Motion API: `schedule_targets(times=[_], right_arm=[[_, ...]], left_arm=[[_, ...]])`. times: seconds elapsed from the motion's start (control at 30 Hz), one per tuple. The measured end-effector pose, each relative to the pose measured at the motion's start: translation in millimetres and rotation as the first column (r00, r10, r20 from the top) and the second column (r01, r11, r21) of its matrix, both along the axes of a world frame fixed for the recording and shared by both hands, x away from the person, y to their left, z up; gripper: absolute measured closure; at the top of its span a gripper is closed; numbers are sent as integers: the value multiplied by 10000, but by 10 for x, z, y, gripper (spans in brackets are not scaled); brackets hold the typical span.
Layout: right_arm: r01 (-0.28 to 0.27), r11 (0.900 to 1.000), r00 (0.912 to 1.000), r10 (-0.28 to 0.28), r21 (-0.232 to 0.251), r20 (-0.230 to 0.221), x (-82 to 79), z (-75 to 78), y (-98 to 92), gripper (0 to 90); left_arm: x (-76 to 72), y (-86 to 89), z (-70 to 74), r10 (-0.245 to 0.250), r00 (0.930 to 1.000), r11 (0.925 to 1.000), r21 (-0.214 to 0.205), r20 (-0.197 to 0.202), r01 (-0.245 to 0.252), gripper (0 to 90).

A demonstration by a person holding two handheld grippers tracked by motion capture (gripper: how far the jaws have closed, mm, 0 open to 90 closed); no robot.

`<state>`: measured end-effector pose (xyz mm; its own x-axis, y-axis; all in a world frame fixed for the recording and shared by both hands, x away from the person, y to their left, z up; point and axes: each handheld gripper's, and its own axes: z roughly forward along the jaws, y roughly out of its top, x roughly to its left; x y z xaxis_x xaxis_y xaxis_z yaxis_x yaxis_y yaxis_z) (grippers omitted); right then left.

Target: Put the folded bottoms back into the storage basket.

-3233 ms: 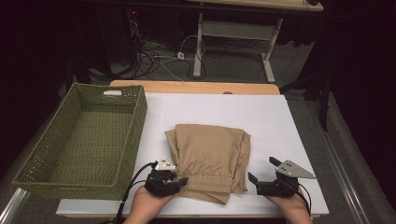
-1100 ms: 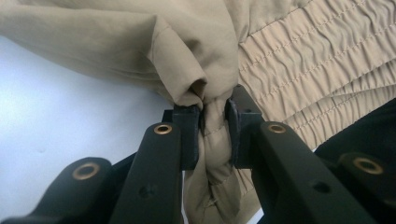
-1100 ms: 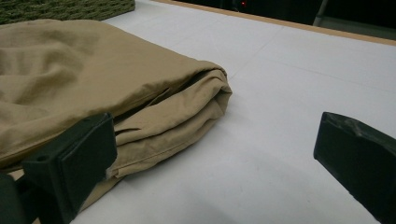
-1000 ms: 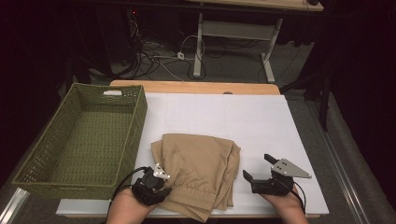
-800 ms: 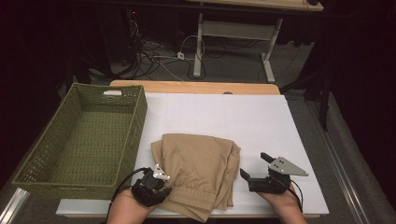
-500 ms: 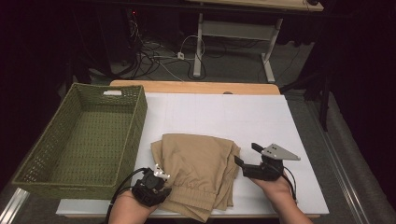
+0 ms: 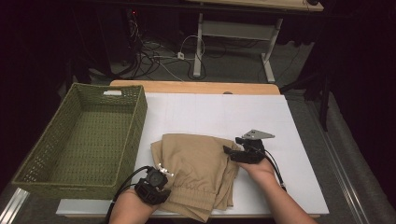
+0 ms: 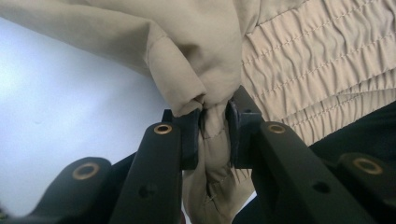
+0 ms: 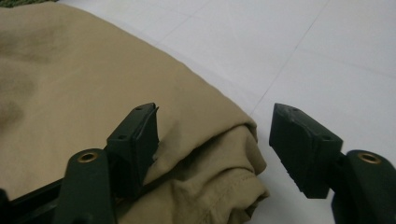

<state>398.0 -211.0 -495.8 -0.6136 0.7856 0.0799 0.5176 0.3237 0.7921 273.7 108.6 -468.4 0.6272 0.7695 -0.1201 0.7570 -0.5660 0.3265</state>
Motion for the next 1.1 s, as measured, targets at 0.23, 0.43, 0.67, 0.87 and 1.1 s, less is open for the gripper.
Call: schedule_targets(times=[0.23, 0.43, 0.67, 0.87, 1.1], right_arm=[[-96, 9984, 9984, 65, -550, -557, 27, -89, 25, 426], [-385, 9966, 9976, 341, -724, -605, -12, -108, 62, 560], [-469, 9958, 9982, 437, -787, -417, -63, -106, 73, 733], [-543, 9948, 9981, 517, -858, -329, -81, -106, 84, 778], [-560, 9946, 9984, 552, -876, -114, -106, -102, 90, 816]], left_arm=[[47, -19, 22, -155, 9992, 9996, 236, -357, 164, 746], [78, -83, 43, -213, 9973, 9964, 809, -704, 270, 709], [163, -18, 24, 400, 9929, 9940, 1052, -1118, -282, 451], [234, 55, -18, 756, 9770, 9964, 526, -1992, -663, 393], [195, 12, 1, 11, 9814, 9999, 146, -1919, 17, 645]])
